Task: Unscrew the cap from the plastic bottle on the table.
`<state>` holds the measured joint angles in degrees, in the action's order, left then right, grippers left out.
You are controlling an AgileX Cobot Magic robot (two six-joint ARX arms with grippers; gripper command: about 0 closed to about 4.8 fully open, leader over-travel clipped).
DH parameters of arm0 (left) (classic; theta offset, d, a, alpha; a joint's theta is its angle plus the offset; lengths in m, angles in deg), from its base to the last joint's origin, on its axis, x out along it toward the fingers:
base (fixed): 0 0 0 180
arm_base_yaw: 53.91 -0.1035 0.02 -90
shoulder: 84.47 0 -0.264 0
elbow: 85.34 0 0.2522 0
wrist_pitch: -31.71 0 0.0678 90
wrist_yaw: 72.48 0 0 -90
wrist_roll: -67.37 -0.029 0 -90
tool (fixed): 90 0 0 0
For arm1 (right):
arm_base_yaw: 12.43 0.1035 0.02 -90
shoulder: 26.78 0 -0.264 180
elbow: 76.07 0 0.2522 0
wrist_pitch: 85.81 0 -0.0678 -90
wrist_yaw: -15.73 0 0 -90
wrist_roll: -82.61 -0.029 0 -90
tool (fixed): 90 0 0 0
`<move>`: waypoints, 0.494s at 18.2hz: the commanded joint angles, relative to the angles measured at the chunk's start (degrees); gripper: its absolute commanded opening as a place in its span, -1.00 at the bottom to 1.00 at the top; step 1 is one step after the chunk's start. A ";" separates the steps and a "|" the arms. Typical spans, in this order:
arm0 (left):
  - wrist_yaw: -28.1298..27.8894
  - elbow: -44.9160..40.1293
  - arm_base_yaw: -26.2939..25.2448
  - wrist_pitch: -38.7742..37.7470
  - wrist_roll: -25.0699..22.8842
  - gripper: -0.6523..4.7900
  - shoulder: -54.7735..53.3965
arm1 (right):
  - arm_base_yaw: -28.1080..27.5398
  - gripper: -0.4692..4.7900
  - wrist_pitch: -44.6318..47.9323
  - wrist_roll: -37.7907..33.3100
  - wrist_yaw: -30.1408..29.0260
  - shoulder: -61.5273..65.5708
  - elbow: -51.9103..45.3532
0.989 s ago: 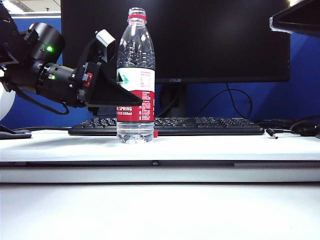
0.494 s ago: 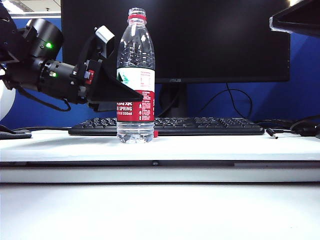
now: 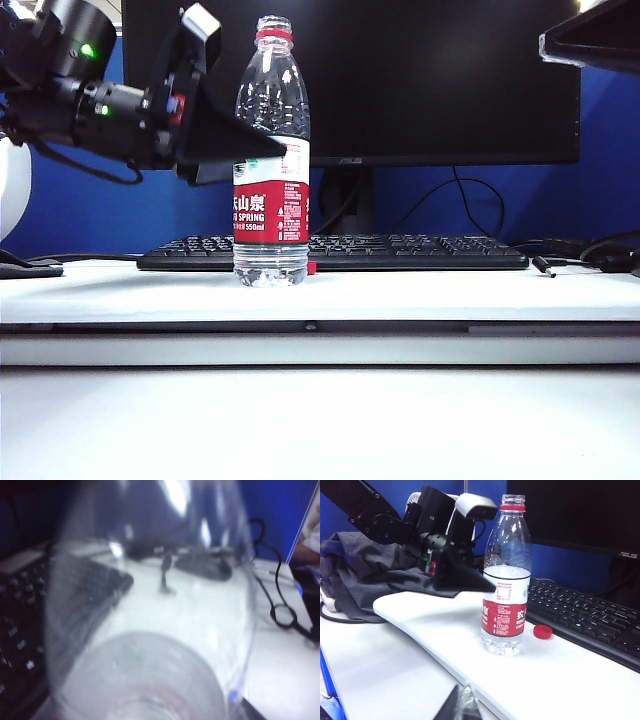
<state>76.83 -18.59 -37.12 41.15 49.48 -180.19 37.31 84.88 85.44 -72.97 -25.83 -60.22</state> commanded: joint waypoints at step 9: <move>4.17 0.13 0.02 17.99 15.58 1.00 0.68 | 0.00 -0.84 0.98 -1.55 -2.01 0.02 0.13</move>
<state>80.19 -18.59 -37.14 57.13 64.10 -179.80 37.31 84.88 84.10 -74.50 -25.83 -60.22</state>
